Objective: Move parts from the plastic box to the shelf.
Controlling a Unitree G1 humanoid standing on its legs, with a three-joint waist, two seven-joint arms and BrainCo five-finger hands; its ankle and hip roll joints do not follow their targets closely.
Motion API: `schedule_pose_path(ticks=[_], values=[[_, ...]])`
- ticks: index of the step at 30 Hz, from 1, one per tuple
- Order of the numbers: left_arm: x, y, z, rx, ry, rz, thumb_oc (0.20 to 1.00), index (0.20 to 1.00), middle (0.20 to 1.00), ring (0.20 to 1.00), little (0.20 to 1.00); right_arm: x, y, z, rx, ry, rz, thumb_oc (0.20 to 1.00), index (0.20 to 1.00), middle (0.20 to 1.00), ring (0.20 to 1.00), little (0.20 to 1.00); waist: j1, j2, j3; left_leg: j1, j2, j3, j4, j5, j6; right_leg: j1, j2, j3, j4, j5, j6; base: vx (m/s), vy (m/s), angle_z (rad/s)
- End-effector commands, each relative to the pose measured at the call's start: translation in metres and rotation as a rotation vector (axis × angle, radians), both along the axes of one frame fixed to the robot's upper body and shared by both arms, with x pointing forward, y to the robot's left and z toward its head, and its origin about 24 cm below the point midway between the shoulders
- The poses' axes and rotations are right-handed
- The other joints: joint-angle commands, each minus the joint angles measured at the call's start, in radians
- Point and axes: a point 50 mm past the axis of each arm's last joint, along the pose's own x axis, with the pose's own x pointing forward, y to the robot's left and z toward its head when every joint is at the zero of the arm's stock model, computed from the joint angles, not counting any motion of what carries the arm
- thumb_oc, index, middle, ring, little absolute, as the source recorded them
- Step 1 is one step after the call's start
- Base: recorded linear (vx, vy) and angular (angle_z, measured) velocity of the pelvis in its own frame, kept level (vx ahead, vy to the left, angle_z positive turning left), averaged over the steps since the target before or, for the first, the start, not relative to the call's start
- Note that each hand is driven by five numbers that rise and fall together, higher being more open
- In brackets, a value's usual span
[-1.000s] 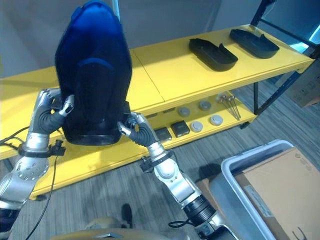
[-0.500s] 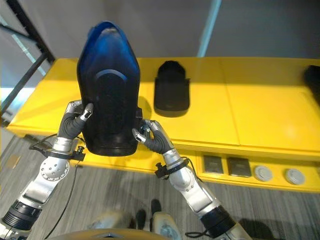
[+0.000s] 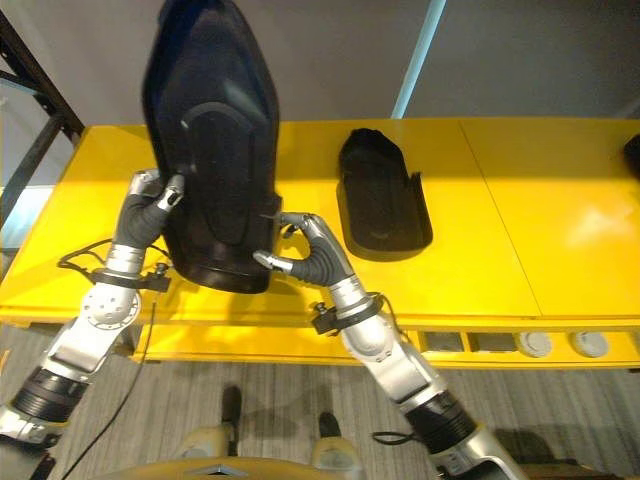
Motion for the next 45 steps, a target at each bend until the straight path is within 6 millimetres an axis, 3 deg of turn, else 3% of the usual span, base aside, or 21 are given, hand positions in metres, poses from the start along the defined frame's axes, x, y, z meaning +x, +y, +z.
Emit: schedule_pose_path(ticks=[1, 2, 3, 4, 6, 7, 14, 16, 19, 22, 27, 34, 41, 42, 43, 45], values=[[-0.009, 0.026, 0.018, -0.075, -0.103, 0.072, 0.200, 0.200, 0.200, 0.200, 0.200, -0.001, -0.008, 0.034, 0.072, -0.175, -0.041, 1.000, 1.000, 1.000, 1.000, 1.000, 0.021, -0.038, -0.055, -0.014, 0.024, 0.004, 0.113, -0.187, -0.014, -0.008, -0.106, -0.031, -0.028, 0.094, 0.085, 0.04, 0.153, -0.87], [-0.011, 0.031, 0.017, -0.090, -0.101, 0.091, 0.200, 0.200, 0.200, 0.200, 0.200, -0.002, -0.008, 0.038, 0.084, -0.191, -0.039, 1.000, 1.000, 1.000, 1.000, 1.000, 0.025, -0.042, -0.055, -0.012, 0.026, 0.023, 0.112, -0.193, -0.008, -0.024, -0.096, -0.043, -0.018, 0.107, 0.086, 0.08, 0.255, -0.83], [-0.012, 0.041, 0.014, -0.140, -0.089, 0.131, 0.200, 0.200, 0.200, 0.200, 0.200, -0.006, -0.016, 0.042, 0.095, -0.212, -0.060, 1.000, 1.000, 1.000, 1.000, 1.000, 0.009, -0.054, -0.060, 0.000, 0.019, 0.043, 0.098, -0.192, 0.004, -0.033, -0.029, -0.031, -0.017, 0.095, 0.088, 0.05, 0.133, -0.77], [-0.012, 0.041, 0.013, -0.141, -0.087, 0.131, 0.200, 0.200, 0.200, 0.200, 0.200, -0.007, -0.016, 0.042, 0.094, -0.210, -0.060, 1.000, 1.000, 1.000, 1.000, 1.000, 0.011, -0.053, -0.061, 0.003, 0.020, 0.044, 0.097, -0.193, 0.004, -0.034, -0.028, -0.030, -0.014, 0.094, 0.088, 0.07, 0.153, -0.56], [-0.012, 0.047, 0.013, -0.148, -0.090, 0.169, 0.200, 0.200, 0.200, 0.200, 0.200, -0.012, -0.023, 0.045, 0.105, -0.221, -0.069, 1.000, 1.000, 1.000, 1.000, 1.000, 0.006, -0.057, -0.064, 0.013, 0.008, 0.038, 0.092, -0.199, 0.014, -0.025, 0.024, 0.005, -0.030, 0.058, 0.074, 0.04, 0.075, -0.17], [-0.013, 0.055, 0.016, -0.123, -0.112, 0.226, 0.200, 0.200, 0.200, 0.200, 0.200, -0.014, -0.025, 0.051, 0.121, -0.242, -0.058, 1.000, 1.000, 1.000, 1.000, 1.000, 0.015, -0.063, -0.066, 0.017, 0.000, 0.038, 0.091, -0.208, 0.018, -0.017, 0.033, -0.010, -0.052, 0.054, 0.064, 0.02, -0.007, -0.16], [-0.022, 0.075, -0.001, -0.130, -0.039, 0.328, 0.200, 0.200, 0.200, 0.200, 0.200, -0.016, -0.027, 0.053, 0.117, -0.221, -0.027, 1.000, 1.000, 1.000, 1.000, 1.000, 0.023, -0.064, -0.080, 0.062, 0.008, 0.044, 0.080, -0.217, 0.008, 0.022, 0.042, -0.028, -0.100, 0.049, 0.050, 0.07, -0.052, -0.06], [-0.022, 0.090, -0.019, -0.127, 0.076, 0.376, 0.200, 0.200, 0.200, 0.200, 0.200, -0.022, -0.029, 0.051, 0.119, -0.180, 0.021, 1.000, 1.000, 1.000, 1.000, 1.000, 0.015, -0.054, -0.083, 0.091, 0.018, 0.038, 0.066, -0.212, -0.001, 0.039, 0.050, -0.037, -0.100, 0.033, 0.036, 0.15, -0.089, 0.00], [-0.022, 0.102, -0.023, -0.062, 0.138, 0.373, 0.200, 0.200, 0.200, 0.200, 0.200, -0.026, -0.028, 0.050, 0.115, -0.146, 0.071, 1.000, 1.000, 1.000, 1.000, 1.000, 0.005, -0.043, -0.078, 0.100, 0.024, 0.037, 0.055, -0.204, -0.007, 0.042, 0.056, -0.040, -0.098, 0.026, 0.030, 0.07, -0.045, 0.18], [-0.015, 0.124, -0.030, -0.064, 0.220, 0.417, 0.200, 0.200, 0.200, 0.200, 0.200, -0.026, -0.024, 0.045, 0.118, -0.082, 0.145, 1.000, 1.000, 1.000, 1.000, 1.000, -0.007, -0.025, -0.060, 0.093, 0.032, 0.042, 0.043, -0.187, -0.014, 0.026, 0.062, -0.041, -0.098, 0.026, 0.027, -0.01, -0.017, 0.02], [0.001, 0.141, -0.033, -0.074, 0.284, 0.455, 0.200, 0.200, 0.200, 0.200, 0.200, -0.025, -0.014, 0.039, 0.100, -0.026, 0.239, 1.000, 1.000, 1.000, 1.000, 1.000, -0.025, -0.003, -0.029, 0.056, 0.045, 0.042, 0.026, -0.159, -0.026, -0.015, 0.079, -0.044, -0.102, 0.025, 0.022, -0.06, -0.016, -0.01], [0.016, 0.149, -0.038, -0.061, 0.370, 0.473, 0.200, 0.200, 0.200, 0.200, 0.200, -0.022, -0.007, 0.033, 0.113, 0.016, 0.276, 1.000, 1.000, 1.000, 1.000, 1.000, -0.038, 0.005, -0.014, 0.042, 0.052, 0.049, 0.007, -0.140, -0.031, -0.029, 0.086, -0.042, -0.110, 0.028, 0.024, -0.01, 0.003, -0.02], [0.029, 0.143, -0.043, -0.015, 0.438, 0.463, 0.200, 0.200, 0.200, 0.200, 0.200, -0.022, -0.001, 0.030, 0.110, 0.032, 0.291, 1.000, 1.000, 1.000, 1.000, 1.000, -0.046, 0.004, -0.001, 0.035, 0.055, 0.059, 0.001, -0.139, -0.032, -0.042, 0.084, -0.040, -0.113, 0.032, 0.028, 0.00, 0.001, -0.01], [0.031, 0.143, -0.042, 0.000, 0.434, 0.469, 0.526, 0.526, 0.526, 0.526, 0.526, -0.022, -0.001, 0.030, 0.107, 0.027, 0.290, 1.000, 1.000, 1.000, 1.000, 1.000, -0.047, 0.002, 0.004, 0.033, 0.054, 0.059, 0.001, -0.138, -0.032, -0.045, 0.084, -0.039, -0.113, 0.033, 0.028, 0.00, 0.000, 0.00], [0.032, 0.142, -0.042, 0.001, 0.433, 0.472, 1.000, 1.000, 1.000, 1.000, 1.000, -0.021, 0.000, 0.031, 0.104, 0.022, 0.289, 1.000, 1.000, 1.000, 1.000, 1.000, -0.047, 0.002, 0.006, 0.031, 0.054, 0.060, 0.001, -0.138, -0.032, -0.049, 0.084, -0.037, -0.112, 0.034, 0.029, 0.00, 0.000, 0.00], [0.032, 0.141, -0.042, 0.016, 0.434, 0.483, 1.000, 1.000, 1.000, 1.000, 1.000, -0.021, -0.001, 0.031, 0.103, 0.019, 0.279, 1.000, 1.000, 1.000, 1.000, 1.000, -0.046, 0.001, 0.010, 0.028, 0.054, 0.063, 0.000, -0.138, -0.032, -0.053, 0.085, -0.035, -0.113, 0.036, 0.030, 0.00, 0.001, -0.02]])
